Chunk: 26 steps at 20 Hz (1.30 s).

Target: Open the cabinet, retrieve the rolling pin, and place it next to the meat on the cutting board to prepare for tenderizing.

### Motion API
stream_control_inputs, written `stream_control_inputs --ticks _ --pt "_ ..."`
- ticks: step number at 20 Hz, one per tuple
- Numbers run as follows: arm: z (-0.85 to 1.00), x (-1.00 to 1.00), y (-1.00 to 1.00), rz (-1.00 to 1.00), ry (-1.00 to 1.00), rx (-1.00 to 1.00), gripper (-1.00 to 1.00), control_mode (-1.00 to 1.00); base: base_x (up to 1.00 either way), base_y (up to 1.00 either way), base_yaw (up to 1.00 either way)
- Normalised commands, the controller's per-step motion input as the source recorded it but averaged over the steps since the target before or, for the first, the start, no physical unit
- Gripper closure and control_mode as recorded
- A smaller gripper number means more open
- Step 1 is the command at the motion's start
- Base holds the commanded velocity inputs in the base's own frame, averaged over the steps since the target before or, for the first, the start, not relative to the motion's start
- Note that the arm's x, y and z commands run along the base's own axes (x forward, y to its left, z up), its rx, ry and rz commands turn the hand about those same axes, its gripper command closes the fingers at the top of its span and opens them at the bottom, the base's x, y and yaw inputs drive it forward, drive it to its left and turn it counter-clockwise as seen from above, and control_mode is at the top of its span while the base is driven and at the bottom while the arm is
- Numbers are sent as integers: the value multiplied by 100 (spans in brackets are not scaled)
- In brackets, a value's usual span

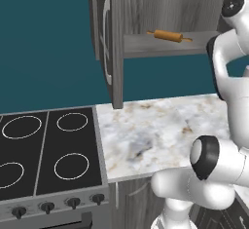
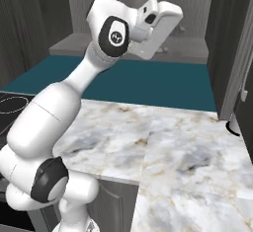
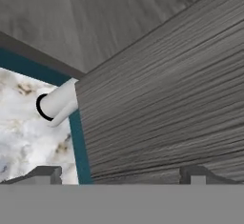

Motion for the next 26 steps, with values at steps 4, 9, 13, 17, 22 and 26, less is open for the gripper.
stream_control_inputs --ticks 4,9,13,17,22,26 --pt "0 -12 57 16 0 24 -100 -100 0 0 0" --pt "0 -5 54 16 0 24 -100 -100 0 0 0" --pt "0 -8 47 16 0 22 -100 -100 0 0 0" --pt "0 -5 35 18 0 20 -100 -100 0 0 0" --pt "-4 0 30 19 0 21 -100 -100 0 0 0" --pt "-6 1 25 19 0 22 -100 -100 0 0 0"
